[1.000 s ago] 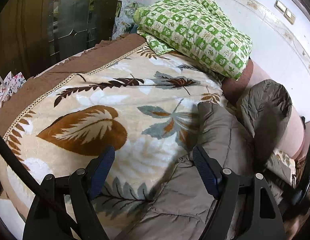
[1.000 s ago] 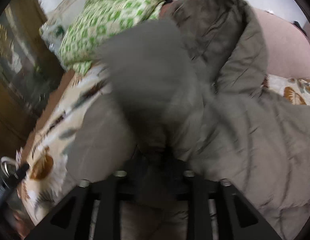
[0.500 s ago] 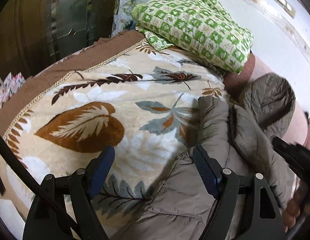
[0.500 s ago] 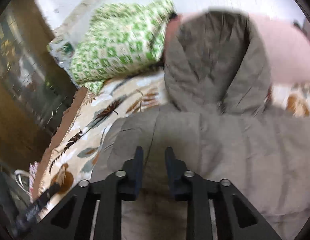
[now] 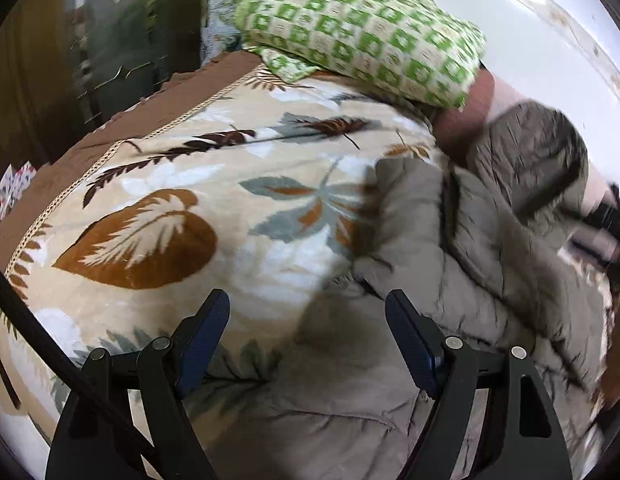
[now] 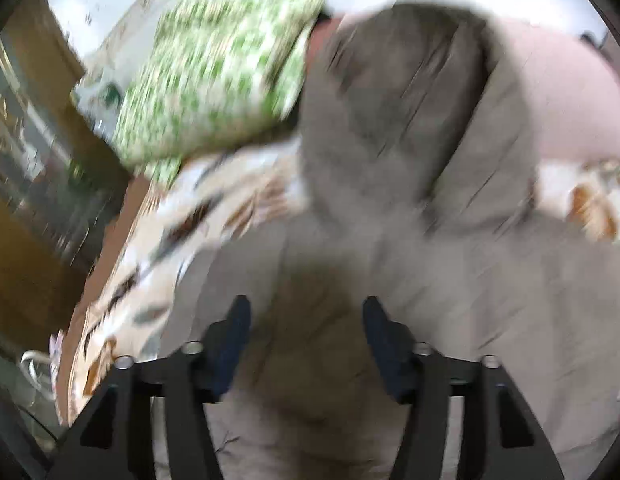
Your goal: Fold large clothes
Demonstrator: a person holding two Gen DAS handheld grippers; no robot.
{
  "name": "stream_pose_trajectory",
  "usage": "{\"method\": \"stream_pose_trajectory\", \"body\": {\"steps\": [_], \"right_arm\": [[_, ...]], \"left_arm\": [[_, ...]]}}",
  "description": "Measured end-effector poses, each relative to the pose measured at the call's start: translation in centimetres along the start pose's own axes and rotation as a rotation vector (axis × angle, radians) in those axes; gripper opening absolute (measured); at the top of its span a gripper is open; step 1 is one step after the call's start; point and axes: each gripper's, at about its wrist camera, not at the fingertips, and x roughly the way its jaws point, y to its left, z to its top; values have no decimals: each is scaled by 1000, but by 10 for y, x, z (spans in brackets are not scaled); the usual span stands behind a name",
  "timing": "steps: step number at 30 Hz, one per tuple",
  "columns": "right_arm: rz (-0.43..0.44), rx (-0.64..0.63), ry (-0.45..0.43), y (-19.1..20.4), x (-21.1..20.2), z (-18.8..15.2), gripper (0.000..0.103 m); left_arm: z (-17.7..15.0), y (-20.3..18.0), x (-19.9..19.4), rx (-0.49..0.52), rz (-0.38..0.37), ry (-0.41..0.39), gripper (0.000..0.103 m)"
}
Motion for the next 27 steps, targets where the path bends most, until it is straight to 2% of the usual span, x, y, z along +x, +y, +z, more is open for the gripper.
{"method": "stream_pose_trajectory", "body": {"steps": [5, 7, 9, 11, 14, 19, 23, 27], "right_arm": [[-104, 39, -90, -25, -25, 64, 68], [-92, 79, -120, -29, -26, 91, 70], [-61, 143, -157, -32, -24, 122, 77], [-49, 187, -186, -33, -17, 145, 91], [-24, 290, -207, -39, 4, 180, 93], [-19, 405, -200, -46, 45, 210, 93], [-52, 436, -203, -44, 69, 226, 93], [-93, 467, -184, -46, 84, 236, 93]], "left_arm": [[-7, -13, 8, 22, -32, 36, 79], [-9, -18, 9, 37, -36, 31, 79], [-12, -22, 10, 54, -55, 28, 79], [-14, -23, 11, 61, -92, 34, 79], [-15, -22, 13, 57, -108, 24, 79], [-15, -16, 24, 27, -138, 63, 79], [-16, -15, 31, 11, -160, 88, 79], [-19, -19, 30, 34, -152, 83, 79]]}}
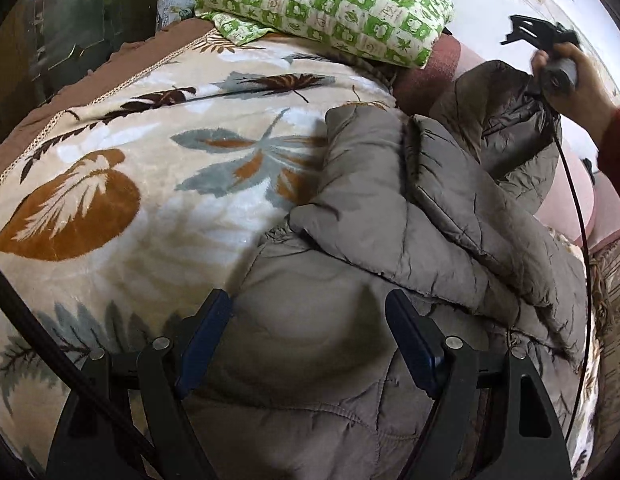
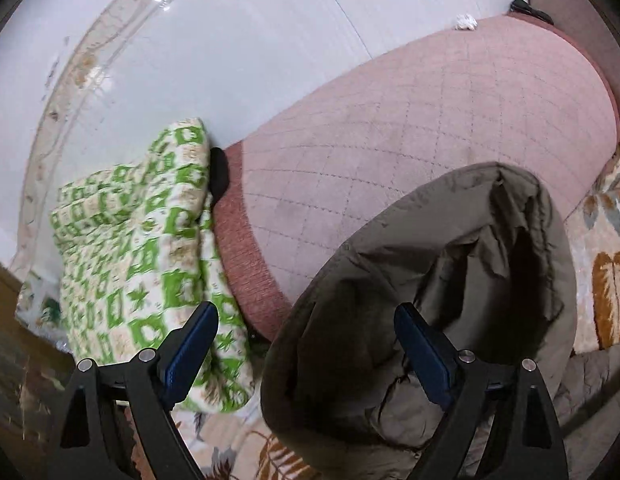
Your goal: Fold large clothes
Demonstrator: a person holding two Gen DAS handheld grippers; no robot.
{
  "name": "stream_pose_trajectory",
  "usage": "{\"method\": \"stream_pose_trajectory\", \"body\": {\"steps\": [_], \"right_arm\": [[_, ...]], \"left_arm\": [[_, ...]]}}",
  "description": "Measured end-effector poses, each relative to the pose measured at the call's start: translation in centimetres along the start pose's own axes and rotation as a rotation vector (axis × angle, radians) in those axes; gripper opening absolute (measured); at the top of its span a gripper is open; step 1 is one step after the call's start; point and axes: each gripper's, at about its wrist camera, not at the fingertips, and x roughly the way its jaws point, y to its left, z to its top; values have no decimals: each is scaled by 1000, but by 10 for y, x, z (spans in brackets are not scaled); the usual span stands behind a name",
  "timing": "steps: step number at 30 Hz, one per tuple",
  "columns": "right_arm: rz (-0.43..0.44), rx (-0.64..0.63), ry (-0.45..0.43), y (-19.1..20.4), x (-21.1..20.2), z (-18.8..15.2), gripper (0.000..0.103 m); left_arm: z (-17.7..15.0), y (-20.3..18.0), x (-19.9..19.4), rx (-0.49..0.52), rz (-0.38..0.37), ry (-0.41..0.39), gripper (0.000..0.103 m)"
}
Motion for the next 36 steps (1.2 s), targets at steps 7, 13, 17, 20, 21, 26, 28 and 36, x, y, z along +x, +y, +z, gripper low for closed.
{"method": "stream_pose_trajectory", "body": {"steps": [7, 13, 17, 20, 21, 26, 28, 36], "right_arm": [[-138, -8, 92, -6, 33, -9, 12], [-111, -91, 48, -11, 1, -22, 8], [-62, -141, 39, -14, -44, -42, 7], [4, -185, 52, -16, -85, -66, 7], [24, -198, 58, -16, -96, -74, 7], [136, -254, 92, -33, -175, -136, 6], [157, -273, 110, -45, -201, -170, 6], [222, -196, 271, -117, -211, -315, 6]], "left_arm": [[-2, -4, -1, 25, -1, -2, 79], [1, -2, -1, 14, 4, -7, 79], [4, -3, -6, 9, 12, -25, 79], [7, -5, -11, 17, 35, -51, 79], [8, -5, -13, 16, 38, -57, 79], [13, 0, -24, -2, 43, -86, 79], [14, 4, -28, -15, 41, -93, 79], [18, 15, -41, -57, 38, -116, 79]]}}
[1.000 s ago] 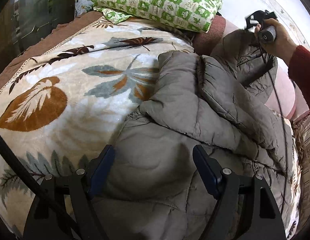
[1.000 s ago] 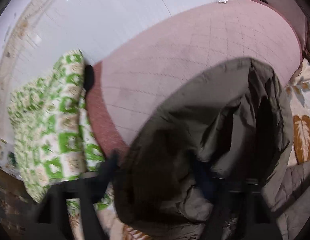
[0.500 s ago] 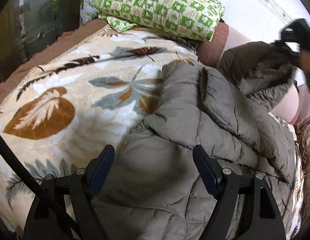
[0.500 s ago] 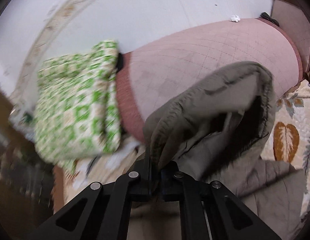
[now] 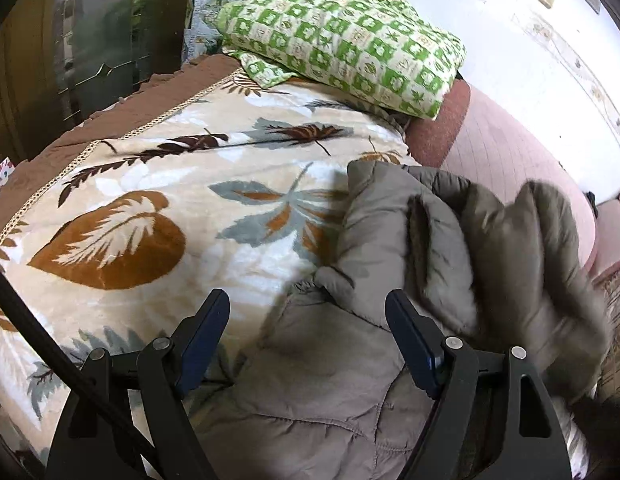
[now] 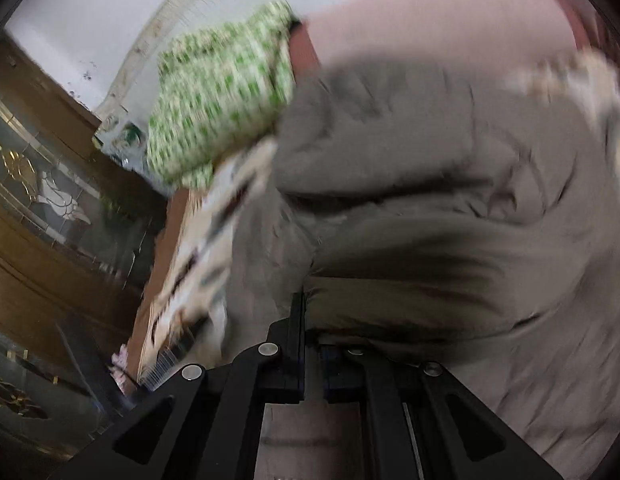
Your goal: Fold large clothes
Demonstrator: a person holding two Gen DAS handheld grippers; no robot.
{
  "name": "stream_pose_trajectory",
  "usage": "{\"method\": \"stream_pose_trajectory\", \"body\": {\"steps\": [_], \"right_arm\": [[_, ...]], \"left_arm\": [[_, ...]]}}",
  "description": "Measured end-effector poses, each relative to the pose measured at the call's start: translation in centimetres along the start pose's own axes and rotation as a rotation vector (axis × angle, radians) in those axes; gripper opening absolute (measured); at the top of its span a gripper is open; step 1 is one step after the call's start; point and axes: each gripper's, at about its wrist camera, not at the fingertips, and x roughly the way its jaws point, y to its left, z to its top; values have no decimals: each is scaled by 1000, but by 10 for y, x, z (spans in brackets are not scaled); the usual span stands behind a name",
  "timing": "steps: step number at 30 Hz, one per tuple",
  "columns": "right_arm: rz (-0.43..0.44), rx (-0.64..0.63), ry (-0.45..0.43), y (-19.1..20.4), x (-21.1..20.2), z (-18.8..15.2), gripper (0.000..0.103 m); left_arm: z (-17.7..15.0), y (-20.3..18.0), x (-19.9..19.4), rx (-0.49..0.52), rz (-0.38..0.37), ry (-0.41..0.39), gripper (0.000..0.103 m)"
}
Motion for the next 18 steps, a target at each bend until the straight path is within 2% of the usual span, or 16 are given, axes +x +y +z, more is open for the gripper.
{"method": "stream_pose_trajectory", "body": {"steps": [4, 7, 8, 9, 10, 11, 12, 13, 14, 18], "right_arm": [[-44, 46, 18, -28, 43, -23, 7], [-56, 53, 51, -48, 64, -18, 11], [-33, 74, 55, -54, 62, -16, 16], [-31, 87, 55, -56, 56, -14, 20], [-40, 78, 37, -53, 44, -13, 30], [-56, 41, 14, -47, 30, -13, 44], [-70, -4, -5, -40, 17, -14, 53], [-84, -65, -27, -30, 0, -18, 67], [-89, -120, -48, -22, -19, -23, 72], [-56, -236, -91, -5, -71, -28, 72]], "left_arm": [[0, 0, -1, 7, 6, 2, 79], [-2, 1, -5, 25, 14, -6, 79], [-3, 2, -6, 32, 19, -8, 79], [-3, 2, -6, 34, 20, -8, 79], [-3, 2, -7, 33, 18, -7, 79], [-3, 5, -7, 28, 13, -4, 79], [-4, 4, -7, 23, 13, -3, 79], [-4, 5, -8, 17, 12, -1, 79], [-4, 6, -8, 12, 11, 2, 79], [-3, 8, -10, -17, -16, 13, 79]]}}
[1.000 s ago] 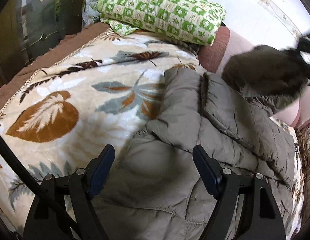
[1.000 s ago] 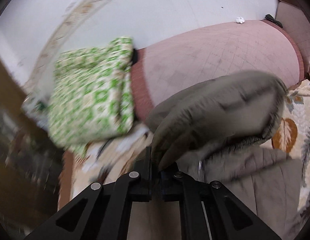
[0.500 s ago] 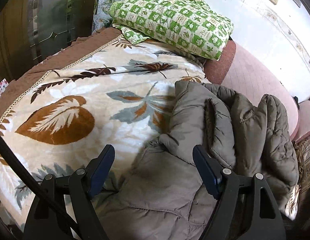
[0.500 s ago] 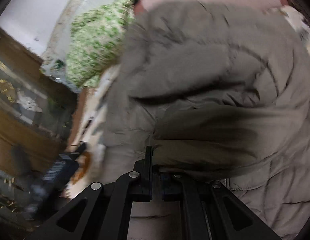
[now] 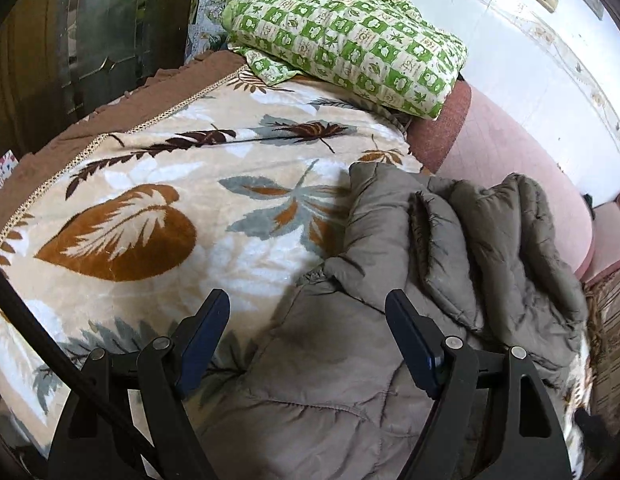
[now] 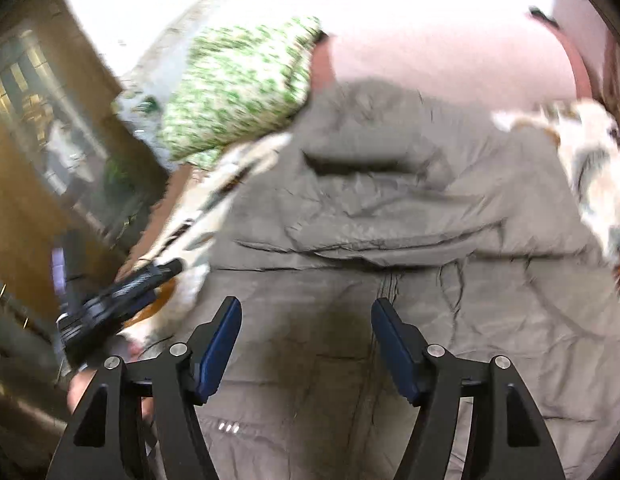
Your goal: Fold large clothes
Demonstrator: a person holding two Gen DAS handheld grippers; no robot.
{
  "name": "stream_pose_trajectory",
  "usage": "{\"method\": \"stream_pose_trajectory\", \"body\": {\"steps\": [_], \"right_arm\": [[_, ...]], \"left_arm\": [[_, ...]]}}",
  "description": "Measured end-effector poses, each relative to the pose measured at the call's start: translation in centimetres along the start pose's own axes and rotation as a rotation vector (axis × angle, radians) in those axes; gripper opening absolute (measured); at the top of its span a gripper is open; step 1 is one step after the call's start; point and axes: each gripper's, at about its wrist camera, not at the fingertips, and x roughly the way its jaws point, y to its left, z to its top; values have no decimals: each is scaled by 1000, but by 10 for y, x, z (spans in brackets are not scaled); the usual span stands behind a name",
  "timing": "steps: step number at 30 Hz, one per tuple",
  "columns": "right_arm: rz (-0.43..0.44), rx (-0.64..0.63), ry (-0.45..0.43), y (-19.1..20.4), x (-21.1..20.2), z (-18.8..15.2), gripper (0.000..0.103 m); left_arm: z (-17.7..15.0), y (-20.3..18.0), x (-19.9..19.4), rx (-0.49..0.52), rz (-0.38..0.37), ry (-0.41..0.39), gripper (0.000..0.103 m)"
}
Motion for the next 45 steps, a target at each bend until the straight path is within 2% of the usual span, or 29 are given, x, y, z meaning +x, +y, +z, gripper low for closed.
{"method": "stream_pose_trajectory", "body": {"steps": [1, 4, 6, 9, 11, 12, 14, 16, 19, 20, 22, 24, 27, 31, 32, 34, 37, 39, 40, 42, 43, 45], "right_arm": [[-5, -21, -32, 1, -11, 9, 72], [27, 1, -120, -7, -21, 47, 60], [83, 76, -135, -22, -5, 76, 54], [187, 243, -106, -55, 47, 109, 44], [247, 355, -54, -81, 94, 112, 39], [250, 401, -30, -85, 108, 110, 39], [238, 463, 35, -102, 144, 91, 32], [194, 448, 79, -109, 165, 77, 24], [139, 390, 88, -102, 161, 81, 25], [127, 357, 69, -94, 152, 89, 28], [158, 264, -22, -71, 129, 103, 28], [235, 239, -52, -54, 116, 110, 28], [329, 235, 14, -39, 135, 109, 28], [316, 306, 174, -51, 198, 81, 26], [306, 324, 180, -56, 206, 78, 26], [291, 323, 167, -53, 196, 82, 27], [338, 207, 95, -35, 157, 90, 30], [369, 171, 60, -34, 135, 85, 46], [349, 184, 61, -39, 132, 79, 55], [262, 203, 98, -56, 141, 64, 56], [236, 212, 124, -62, 149, 59, 52], [240, 252, 134, -72, 154, 53, 48]], "left_arm": [[0, 0, -1, -3, 0, -4, 79], [0, -3, 0, 0, 10, -10, 79], [-1, -5, 3, 7, 19, -1, 79], [-1, -5, 7, 27, 33, 11, 79], [1, -3, 7, 37, 50, 3, 79], [2, -1, 7, 37, 53, 0, 79], [5, 4, 5, 29, 57, -6, 79], [8, 10, 3, 16, 56, -5, 79], [10, 17, 0, 5, 59, -5, 79], [11, 18, 0, 6, 63, -6, 79], [13, 21, -2, -1, 71, -12, 79], [14, 23, -2, -20, 70, -15, 79], [14, 23, 1, -25, 75, -8, 79], [11, 20, 4, 12, 89, -1, 79], [10, 19, 4, 14, 89, -3, 79], [11, 20, 3, 12, 86, -5, 79], [12, 22, 2, -1, 81, -5, 79], [12, 22, 4, -9, 78, 0, 79], [12, 22, 5, -10, 78, 4, 79], [10, 20, 7, -4, 81, 10, 79], [9, 18, 7, 6, 83, 9, 79], [8, 16, 7, 27, 77, 11, 79]]}}
